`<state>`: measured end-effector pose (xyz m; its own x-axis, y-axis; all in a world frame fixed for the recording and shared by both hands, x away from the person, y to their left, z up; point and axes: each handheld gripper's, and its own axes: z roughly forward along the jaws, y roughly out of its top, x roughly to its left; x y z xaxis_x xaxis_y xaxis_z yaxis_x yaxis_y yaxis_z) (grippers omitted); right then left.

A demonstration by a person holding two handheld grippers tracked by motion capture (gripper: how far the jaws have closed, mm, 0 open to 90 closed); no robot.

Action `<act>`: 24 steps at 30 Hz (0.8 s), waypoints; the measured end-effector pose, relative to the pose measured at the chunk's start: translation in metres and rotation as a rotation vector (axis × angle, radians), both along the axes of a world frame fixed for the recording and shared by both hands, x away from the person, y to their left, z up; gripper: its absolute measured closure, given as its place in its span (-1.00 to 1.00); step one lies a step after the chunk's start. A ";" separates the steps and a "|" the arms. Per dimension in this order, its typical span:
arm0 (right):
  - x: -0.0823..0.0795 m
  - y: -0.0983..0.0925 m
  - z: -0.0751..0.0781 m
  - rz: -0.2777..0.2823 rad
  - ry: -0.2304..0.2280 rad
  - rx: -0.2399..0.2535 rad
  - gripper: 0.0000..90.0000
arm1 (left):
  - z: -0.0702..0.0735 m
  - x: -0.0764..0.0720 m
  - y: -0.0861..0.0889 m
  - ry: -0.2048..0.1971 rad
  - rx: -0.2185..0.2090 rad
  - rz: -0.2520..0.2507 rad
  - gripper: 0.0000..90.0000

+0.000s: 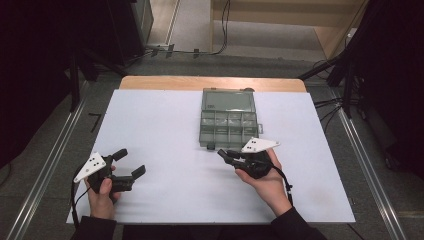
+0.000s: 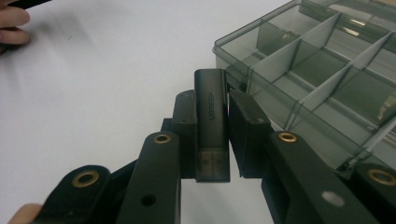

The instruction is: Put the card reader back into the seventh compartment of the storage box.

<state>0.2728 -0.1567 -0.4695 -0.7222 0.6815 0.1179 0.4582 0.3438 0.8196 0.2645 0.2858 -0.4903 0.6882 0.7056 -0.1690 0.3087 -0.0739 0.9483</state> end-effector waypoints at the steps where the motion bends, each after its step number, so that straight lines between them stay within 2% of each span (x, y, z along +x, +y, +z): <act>1: 0.001 -0.001 0.001 -0.003 -0.001 0.001 0.59 | 0.000 0.000 0.000 0.000 -0.001 0.001 -0.97; 24: 0.023 -0.015 0.016 -0.056 -0.014 0.012 0.59 | 0.000 0.000 0.000 -0.006 -0.007 -0.006 -0.97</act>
<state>0.2953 -0.1716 -0.4536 -0.6847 0.7194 0.1166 0.4650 0.3080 0.8300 0.2642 0.2861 -0.4903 0.6935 0.7001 -0.1700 0.3027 -0.0690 0.9506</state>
